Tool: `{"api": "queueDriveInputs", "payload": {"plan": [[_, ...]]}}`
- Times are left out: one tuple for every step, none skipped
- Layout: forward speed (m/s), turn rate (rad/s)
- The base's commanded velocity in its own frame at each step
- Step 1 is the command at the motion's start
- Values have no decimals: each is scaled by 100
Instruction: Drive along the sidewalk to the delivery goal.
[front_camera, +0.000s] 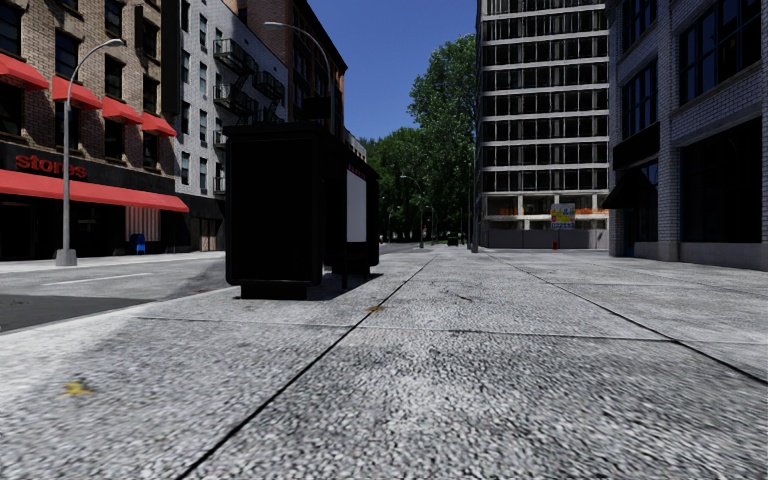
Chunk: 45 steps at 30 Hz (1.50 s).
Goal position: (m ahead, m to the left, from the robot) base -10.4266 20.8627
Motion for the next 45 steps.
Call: {"api": "queueDriveInputs", "payload": {"plan": [[200, 0], [200, 0], [200, 0], [200, 0], [200, 0], [200, 0], [200, 0], [200, 0], [200, 0], [200, 0], [200, 0], [200, 0], [200, 0], [200, 0], [200, 0], [200, 0], [200, 0], [200, 0], [200, 0], [200, -11], [200, -32], [200, -32], [200, -37], [200, -41], [153, -69], [146, -78], [144, -82], [144, -82], [144, -83], [144, -83], [144, -83], [145, -83], [146, -83], [147, -83], [147, -83], [147, -83], [149, -83], [152, -84], [152, -84], [153, -84], [156, -85], [158, -85], [158, -85], [161, -85], [163, -85]]}}
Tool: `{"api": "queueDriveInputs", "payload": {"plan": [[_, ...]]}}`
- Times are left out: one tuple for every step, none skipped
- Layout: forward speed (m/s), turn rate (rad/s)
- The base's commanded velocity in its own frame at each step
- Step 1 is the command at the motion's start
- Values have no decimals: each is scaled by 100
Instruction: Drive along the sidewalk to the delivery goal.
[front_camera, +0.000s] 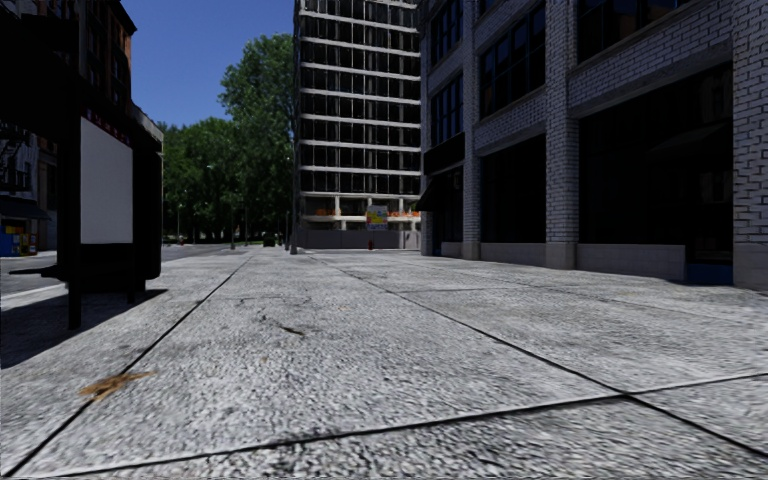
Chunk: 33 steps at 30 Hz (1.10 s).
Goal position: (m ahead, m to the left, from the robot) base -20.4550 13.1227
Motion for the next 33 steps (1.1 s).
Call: {"api": "queueDriveInputs", "payload": {"plan": [[163, -85], [171, -85], [181, -85], [186, -85], [186, -85], [200, -85], [200, -85], [200, -85], [200, -85], [200, -85], [200, -85], [200, -87], [200, -87], [200, -89], [198, -95], [194, -100], [194, -100], [191, -101], [191, -101], [190, -102], [190, -102], [190, -102], [190, -102], [190, -102], [190, -102], [190, -102], [190, -102], [190, -102], [190, -102], [190, -102], [190, -102], [190, -102], [190, -102]]}}
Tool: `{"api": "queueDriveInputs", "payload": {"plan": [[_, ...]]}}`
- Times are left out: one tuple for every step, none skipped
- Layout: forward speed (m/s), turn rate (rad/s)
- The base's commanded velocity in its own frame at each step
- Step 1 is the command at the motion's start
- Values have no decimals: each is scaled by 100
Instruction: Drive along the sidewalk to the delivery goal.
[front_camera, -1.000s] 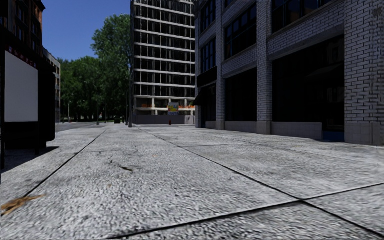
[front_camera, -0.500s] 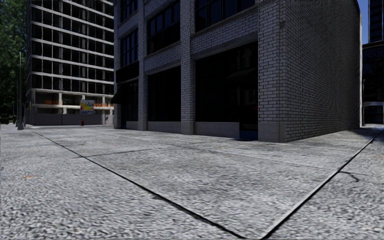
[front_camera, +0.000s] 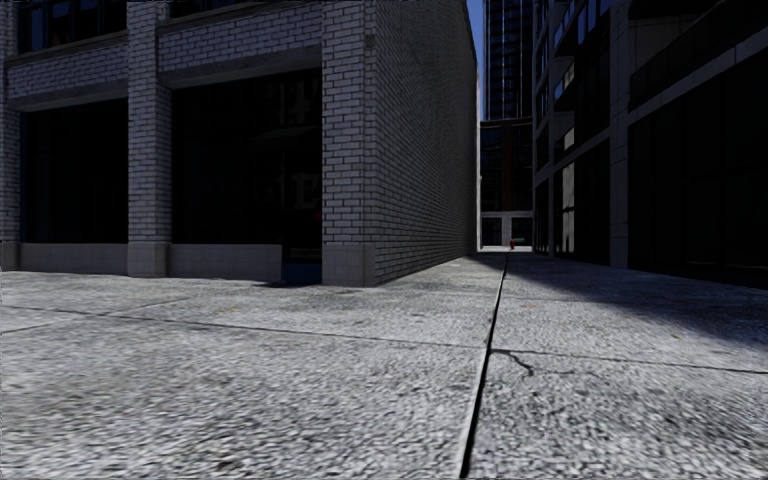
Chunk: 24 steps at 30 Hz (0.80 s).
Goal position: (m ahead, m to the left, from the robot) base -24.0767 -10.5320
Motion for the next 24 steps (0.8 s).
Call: {"api": "queueDriveInputs", "payload": {"plan": [[190, -102], [190, -102], [190, -102], [190, -102], [200, -102], [200, -102], [200, -102], [200, -102], [200, -102], [200, -102], [200, -102], [200, -102], [200, -102], [200, -102], [200, -102], [200, -102], [200, -102], [200, -102], [200, -102], [200, -102], [200, -102], [200, -102], [200, -102], [200, -102]]}}
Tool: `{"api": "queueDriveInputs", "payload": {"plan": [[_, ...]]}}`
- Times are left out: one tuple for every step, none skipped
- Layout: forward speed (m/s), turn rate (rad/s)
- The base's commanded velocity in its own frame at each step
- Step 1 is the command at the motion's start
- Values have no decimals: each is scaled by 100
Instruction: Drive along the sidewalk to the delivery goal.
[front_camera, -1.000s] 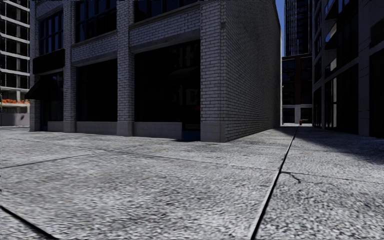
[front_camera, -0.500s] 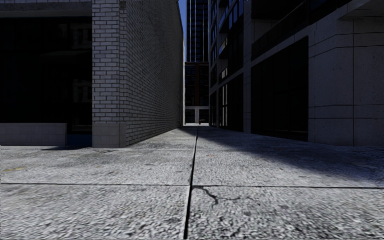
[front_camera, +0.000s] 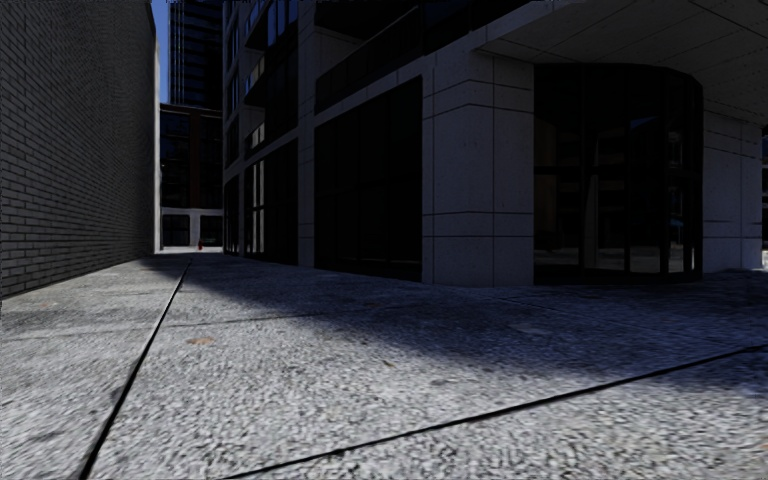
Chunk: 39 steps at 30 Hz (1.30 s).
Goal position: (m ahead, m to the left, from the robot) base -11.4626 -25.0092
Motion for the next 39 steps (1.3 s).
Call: {"api": "queueDriveInputs", "payload": {"plan": [[200, -102], [200, -102], [200, -102], [200, -102], [200, -102], [200, -102], [200, -102], [200, -102], [200, -102], [200, -102], [200, -102], [200, -102], [200, -102], [200, -102], [200, -102], [200, -102], [200, -100], [200, -96], [200, -95], [200, -95], [200, -95], [200, -95], [200, -94], [200, -94], [200, -89], [200, -75], [200, -52], [200, -24], [200, -24], [200, -8], [200, 0], [200, 0], [200, 0], [200, 0], [200, 0], [200, 0], [200, 0], [200, 0], [200, 0]]}}
